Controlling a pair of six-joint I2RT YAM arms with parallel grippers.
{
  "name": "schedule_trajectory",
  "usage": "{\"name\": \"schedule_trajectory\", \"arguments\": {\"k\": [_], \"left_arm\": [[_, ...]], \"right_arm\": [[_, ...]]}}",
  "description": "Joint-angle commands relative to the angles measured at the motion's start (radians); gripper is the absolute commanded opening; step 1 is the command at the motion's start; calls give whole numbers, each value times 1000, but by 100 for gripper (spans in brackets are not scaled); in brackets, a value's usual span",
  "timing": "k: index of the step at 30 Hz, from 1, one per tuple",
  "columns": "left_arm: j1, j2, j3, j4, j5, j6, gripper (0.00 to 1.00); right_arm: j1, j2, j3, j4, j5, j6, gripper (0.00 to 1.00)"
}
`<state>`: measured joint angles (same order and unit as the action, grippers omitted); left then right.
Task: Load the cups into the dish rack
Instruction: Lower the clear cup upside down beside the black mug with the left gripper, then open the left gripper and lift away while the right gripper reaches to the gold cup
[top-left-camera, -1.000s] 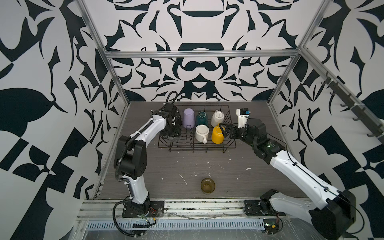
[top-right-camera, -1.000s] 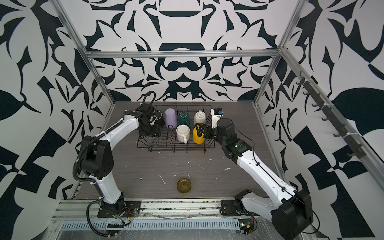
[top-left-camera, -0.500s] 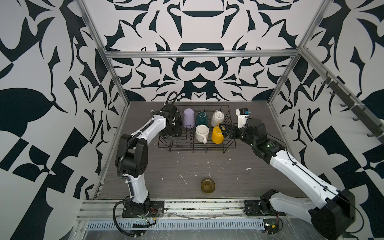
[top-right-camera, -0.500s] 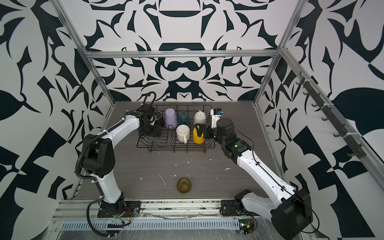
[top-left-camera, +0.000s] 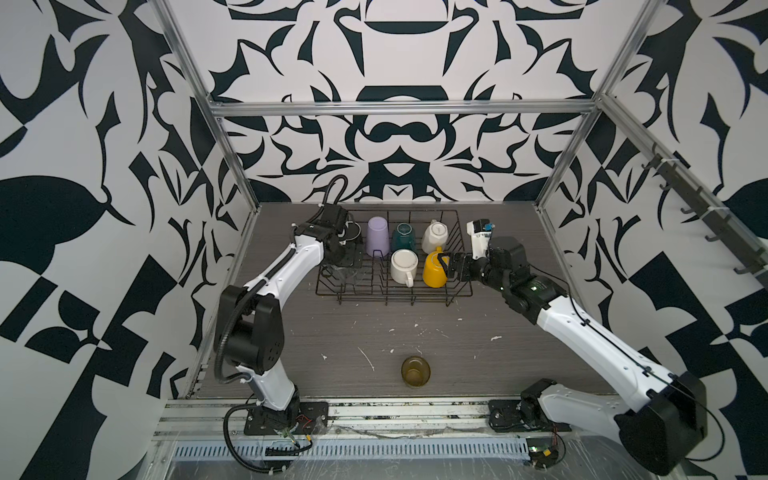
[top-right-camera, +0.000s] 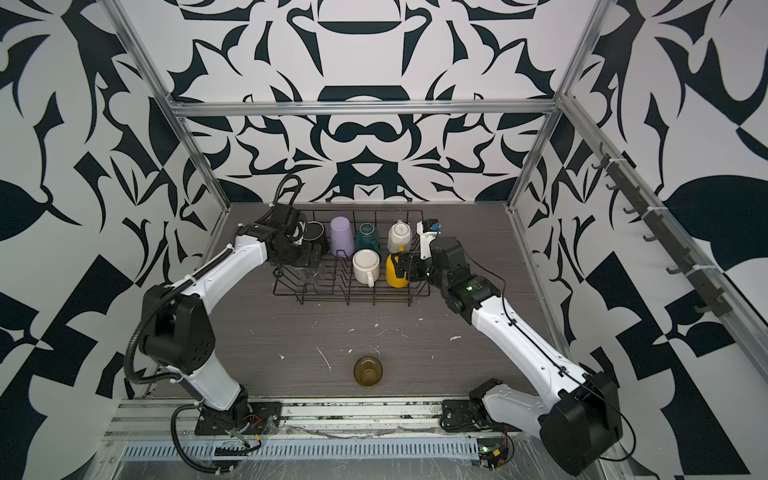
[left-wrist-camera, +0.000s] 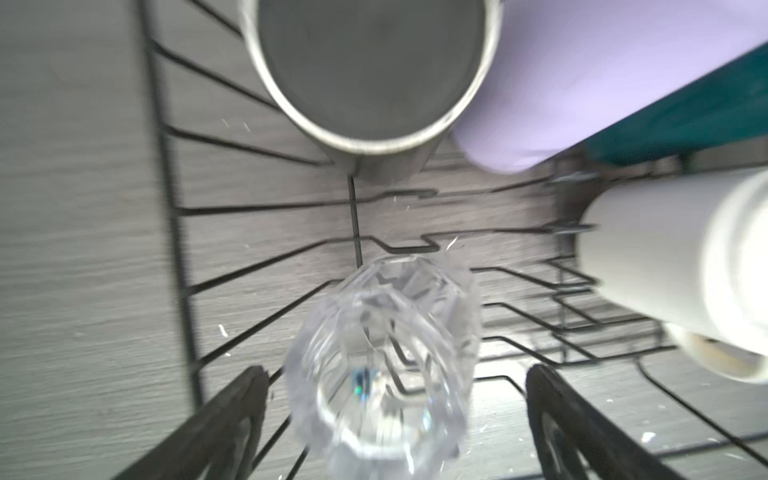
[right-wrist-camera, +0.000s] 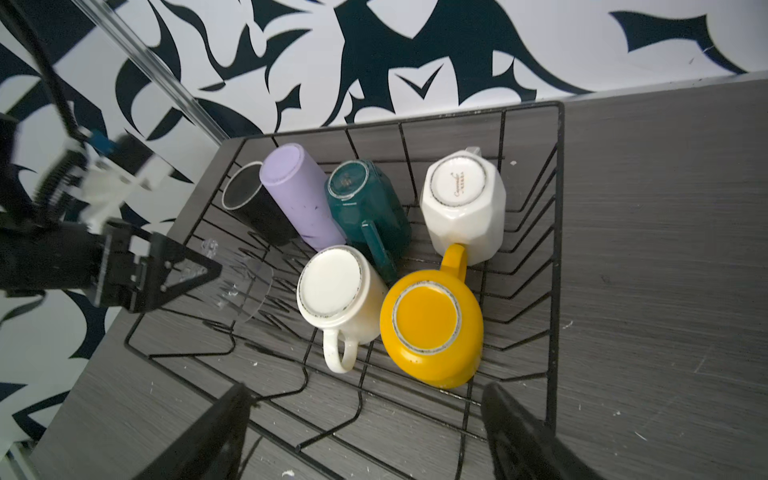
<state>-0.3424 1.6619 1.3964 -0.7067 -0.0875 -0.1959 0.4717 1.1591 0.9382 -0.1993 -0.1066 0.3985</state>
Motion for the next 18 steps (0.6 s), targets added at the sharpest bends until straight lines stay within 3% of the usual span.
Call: {"name": "schedule_trajectory", "arguments": {"k": [1, 4, 9, 18], "left_arm": [[5, -74, -35, 64, -18, -20, 99], [6, -134, -91, 142, -39, -28, 99], [7, -172, -109, 123, -44, -56, 99], [8, -160, -171, 239, 121, -146, 100]], "right_arm": [[11, 26, 74, -67, -37, -55, 86], [39, 60, 120, -141, -31, -101, 83], [75, 68, 110, -164, 2, -120, 83], [75, 56, 120, -167, 29, -130, 83]]}}
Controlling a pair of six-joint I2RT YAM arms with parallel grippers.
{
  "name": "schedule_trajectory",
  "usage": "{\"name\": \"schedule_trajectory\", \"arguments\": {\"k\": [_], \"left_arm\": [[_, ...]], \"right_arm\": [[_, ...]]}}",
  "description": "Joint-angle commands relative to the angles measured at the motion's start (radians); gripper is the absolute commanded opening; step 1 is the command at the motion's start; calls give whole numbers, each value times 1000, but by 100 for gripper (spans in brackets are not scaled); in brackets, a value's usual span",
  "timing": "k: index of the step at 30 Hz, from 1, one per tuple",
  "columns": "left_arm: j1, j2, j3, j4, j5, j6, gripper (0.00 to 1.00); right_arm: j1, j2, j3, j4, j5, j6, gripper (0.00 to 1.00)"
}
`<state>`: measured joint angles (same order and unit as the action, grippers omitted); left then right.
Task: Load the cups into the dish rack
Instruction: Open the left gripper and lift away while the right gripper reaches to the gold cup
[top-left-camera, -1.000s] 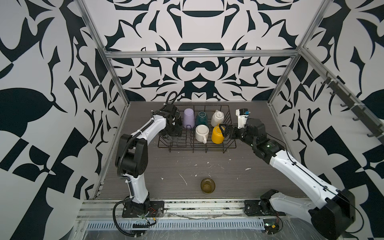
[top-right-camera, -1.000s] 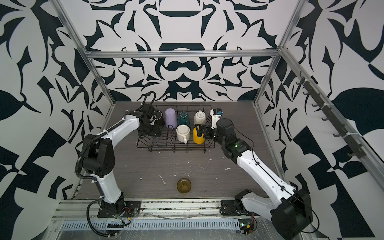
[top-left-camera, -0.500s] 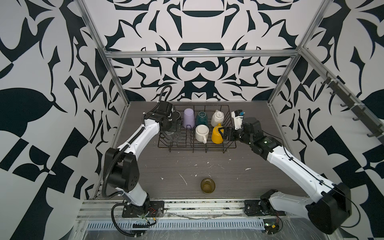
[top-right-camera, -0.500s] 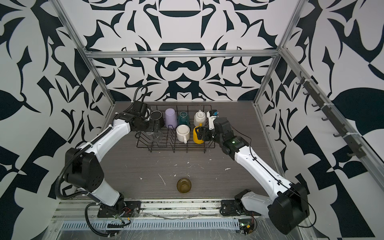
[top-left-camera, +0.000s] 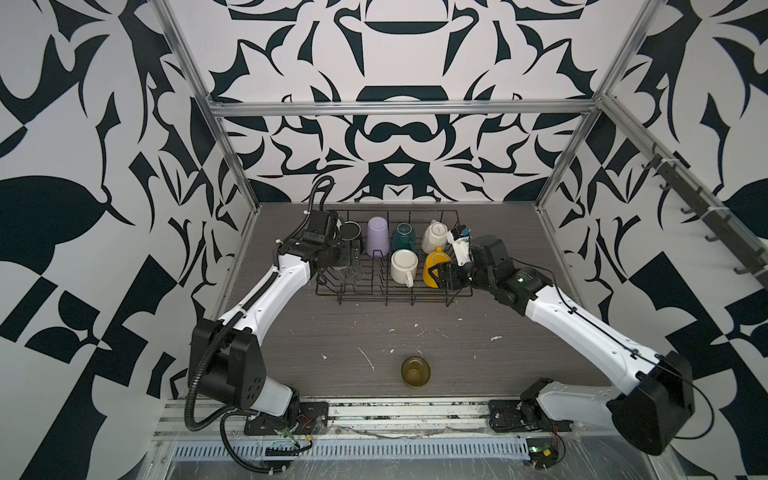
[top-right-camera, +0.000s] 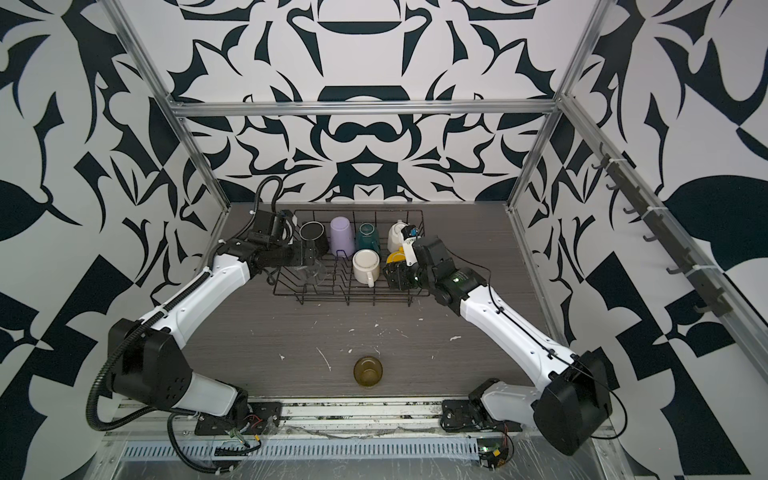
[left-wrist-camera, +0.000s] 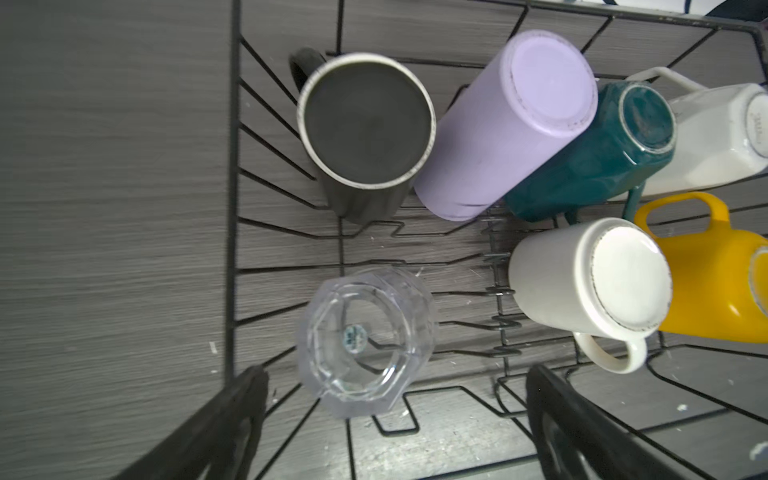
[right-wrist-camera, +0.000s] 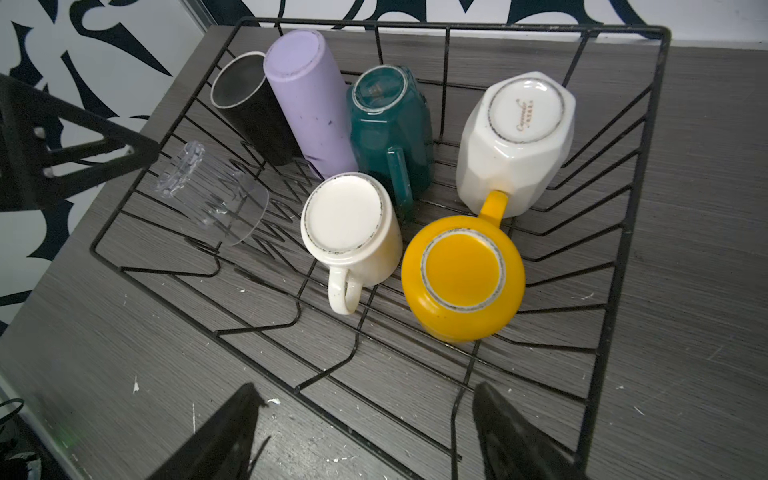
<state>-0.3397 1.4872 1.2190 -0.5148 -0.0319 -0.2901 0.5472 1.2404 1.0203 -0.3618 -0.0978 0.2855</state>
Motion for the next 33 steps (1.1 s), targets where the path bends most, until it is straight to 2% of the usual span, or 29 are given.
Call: {"name": "schedule_trajectory", "arguments": {"k": [1, 7, 23, 26, 29, 33], "left_arm": [[6, 28, 12, 50, 87, -59, 100], [6, 57, -10, 133, 167, -117, 100], [5, 149, -28, 170, 249, -152, 100], [6, 123, -31, 166, 238, -151, 100], [5, 51, -50, 189, 177, -137, 100], [5, -62, -74, 245, 110, -116, 99]], "right_arm": [[0, -32, 33, -1, 20, -16, 83], [0, -44, 17, 9, 36, -11, 84], [0, -16, 41, 2, 8, -15, 83], [-1, -16, 49, -12, -13, -22, 83], [1, -30, 53, -40, -33, -56, 81], [26, -33, 91, -155, -106, -128, 77]]}}
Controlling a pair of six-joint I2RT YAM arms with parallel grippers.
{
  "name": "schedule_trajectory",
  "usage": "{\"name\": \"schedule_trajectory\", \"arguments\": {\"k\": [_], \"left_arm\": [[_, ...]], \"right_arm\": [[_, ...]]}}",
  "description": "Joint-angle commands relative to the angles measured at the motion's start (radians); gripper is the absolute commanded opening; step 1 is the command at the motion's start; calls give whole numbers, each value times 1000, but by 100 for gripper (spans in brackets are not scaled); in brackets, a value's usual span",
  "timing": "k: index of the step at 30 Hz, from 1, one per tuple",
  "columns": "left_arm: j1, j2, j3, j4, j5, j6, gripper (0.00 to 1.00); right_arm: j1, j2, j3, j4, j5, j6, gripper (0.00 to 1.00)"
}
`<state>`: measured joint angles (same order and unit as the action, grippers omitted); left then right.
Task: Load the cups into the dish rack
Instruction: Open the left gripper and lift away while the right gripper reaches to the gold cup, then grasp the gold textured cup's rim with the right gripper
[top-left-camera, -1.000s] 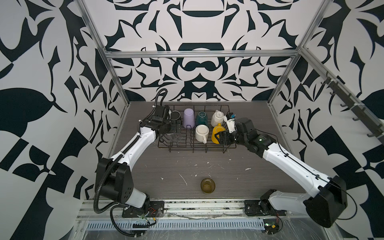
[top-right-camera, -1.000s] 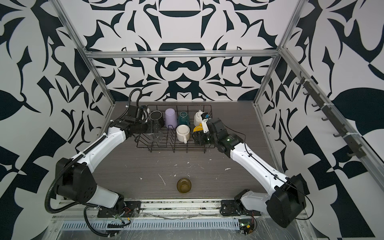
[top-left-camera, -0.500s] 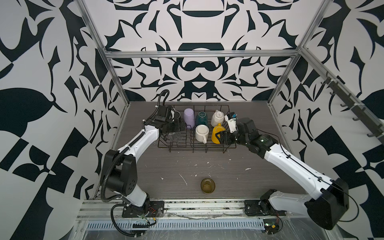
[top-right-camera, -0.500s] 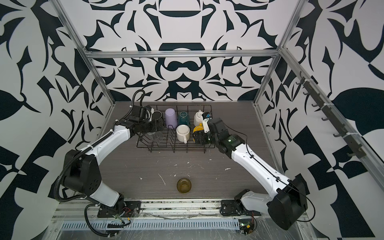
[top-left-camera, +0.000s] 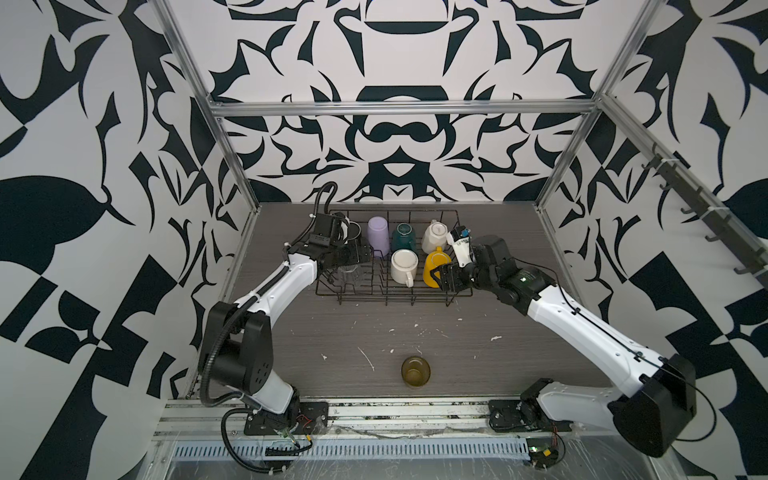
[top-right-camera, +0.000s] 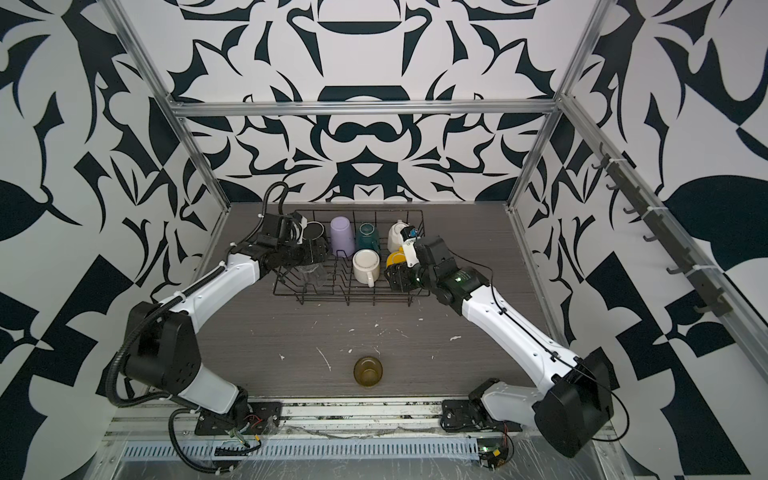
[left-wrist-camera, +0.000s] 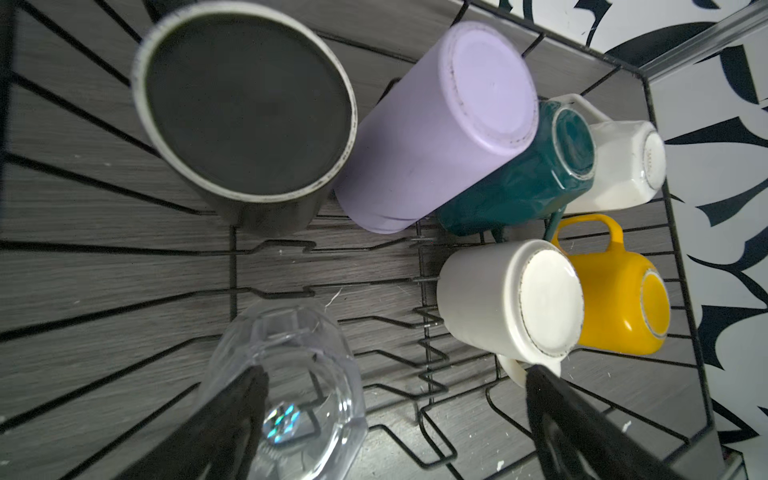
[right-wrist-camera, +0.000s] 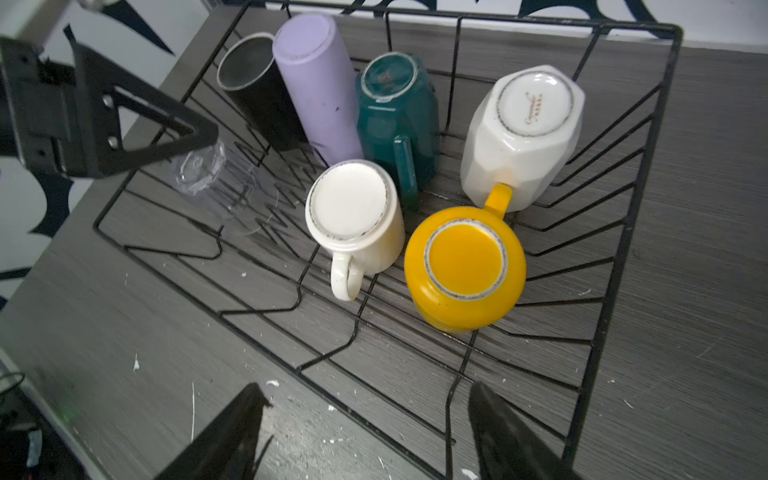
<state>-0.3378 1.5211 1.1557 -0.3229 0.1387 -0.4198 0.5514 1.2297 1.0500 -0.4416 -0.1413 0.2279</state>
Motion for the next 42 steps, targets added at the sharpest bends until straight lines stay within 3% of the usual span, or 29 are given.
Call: {"name": "schedule_trajectory", "arguments": {"k": [1, 5, 10, 20, 34, 42], "left_arm": [[4, -128, -28, 83, -78, 16, 99], [3, -255, -128, 237, -148, 22, 99], [6, -386, -235, 376, -217, 30, 99], [9, -439, -263, 380, -269, 56, 99], [8, -474, -295, 393, -294, 54, 99], [10, -492, -315, 390, -310, 56, 99]], "right_arm": [[42, -22, 70, -115, -67, -88, 76], [167, -12, 74, -250, -41, -103, 72], [306, -7, 23, -320, -4, -26, 67], [478, -23, -93, -377, 9, 133, 55], [580, 110, -121, -274, 96, 227, 49], [604, 220, -83, -237, 115, 238, 31]]}}
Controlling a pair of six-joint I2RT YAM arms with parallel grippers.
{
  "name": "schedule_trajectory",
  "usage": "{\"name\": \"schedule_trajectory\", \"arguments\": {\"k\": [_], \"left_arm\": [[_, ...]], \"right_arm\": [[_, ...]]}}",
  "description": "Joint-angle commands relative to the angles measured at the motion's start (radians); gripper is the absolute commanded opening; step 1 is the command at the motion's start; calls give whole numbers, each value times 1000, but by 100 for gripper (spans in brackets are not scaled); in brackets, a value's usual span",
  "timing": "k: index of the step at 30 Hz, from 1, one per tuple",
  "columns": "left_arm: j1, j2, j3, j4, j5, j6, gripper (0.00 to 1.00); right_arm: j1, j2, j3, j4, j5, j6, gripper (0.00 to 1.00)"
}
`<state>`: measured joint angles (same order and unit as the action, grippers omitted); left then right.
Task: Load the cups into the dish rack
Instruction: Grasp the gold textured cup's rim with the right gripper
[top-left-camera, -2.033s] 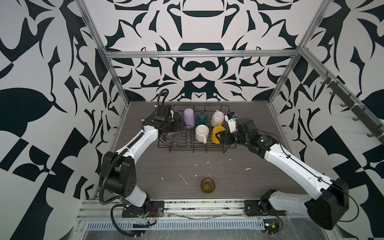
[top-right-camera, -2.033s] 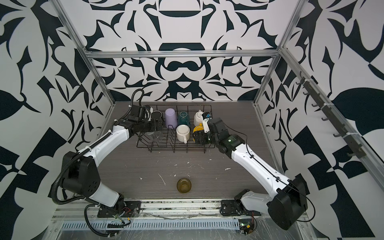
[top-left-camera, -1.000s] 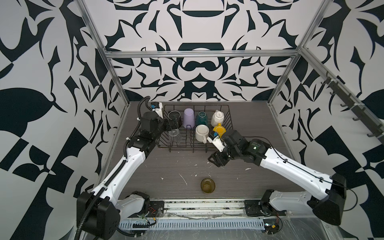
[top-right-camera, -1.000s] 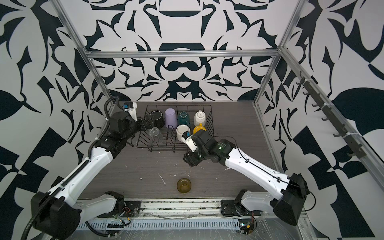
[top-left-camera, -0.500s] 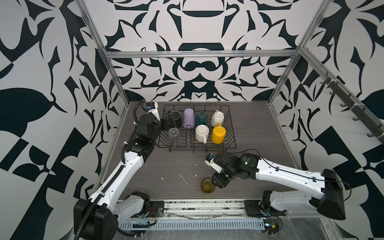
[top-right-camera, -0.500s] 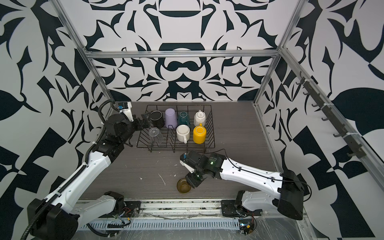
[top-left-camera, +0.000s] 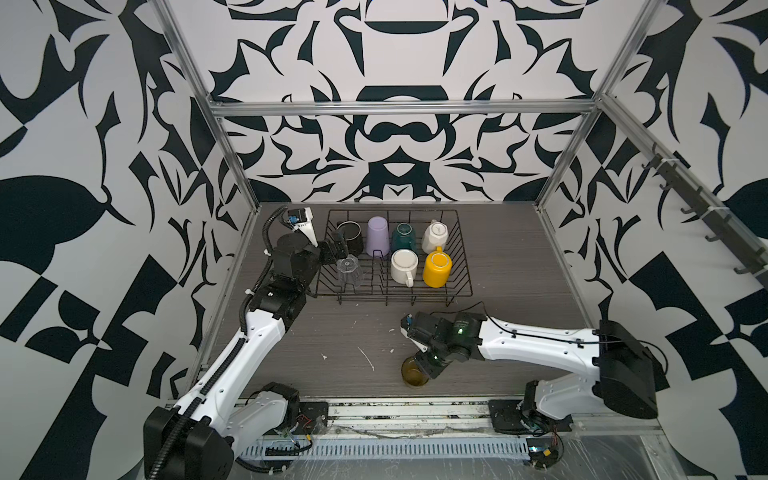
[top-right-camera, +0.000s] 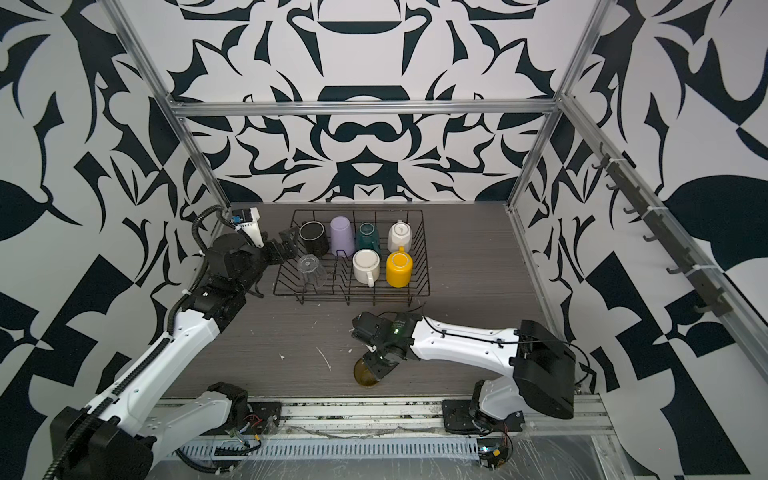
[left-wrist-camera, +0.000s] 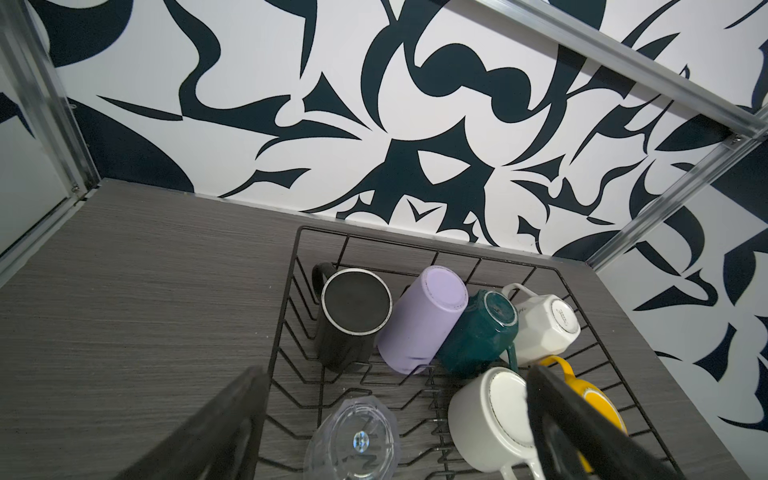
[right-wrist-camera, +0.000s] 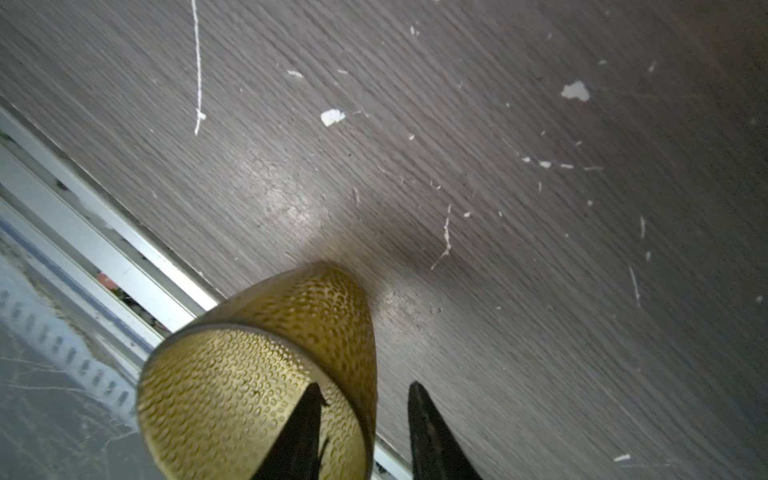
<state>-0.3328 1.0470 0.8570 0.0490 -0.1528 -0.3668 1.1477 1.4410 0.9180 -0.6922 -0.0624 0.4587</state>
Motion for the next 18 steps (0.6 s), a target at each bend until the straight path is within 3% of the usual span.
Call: {"name": "schedule_trajectory", "arguments": {"k": [1, 10, 18], "left_arm": [[5, -21, -19, 18, -22, 3, 99], [6, -21, -32, 35, -49, 6, 99], [11, -1, -36, 74, -48, 8, 99]], "right_arm": [[8, 20, 60, 8, 43, 5, 28], [10, 64, 79, 25, 50, 6, 2], [-55, -34, 101, 11, 56, -29, 0]]}}
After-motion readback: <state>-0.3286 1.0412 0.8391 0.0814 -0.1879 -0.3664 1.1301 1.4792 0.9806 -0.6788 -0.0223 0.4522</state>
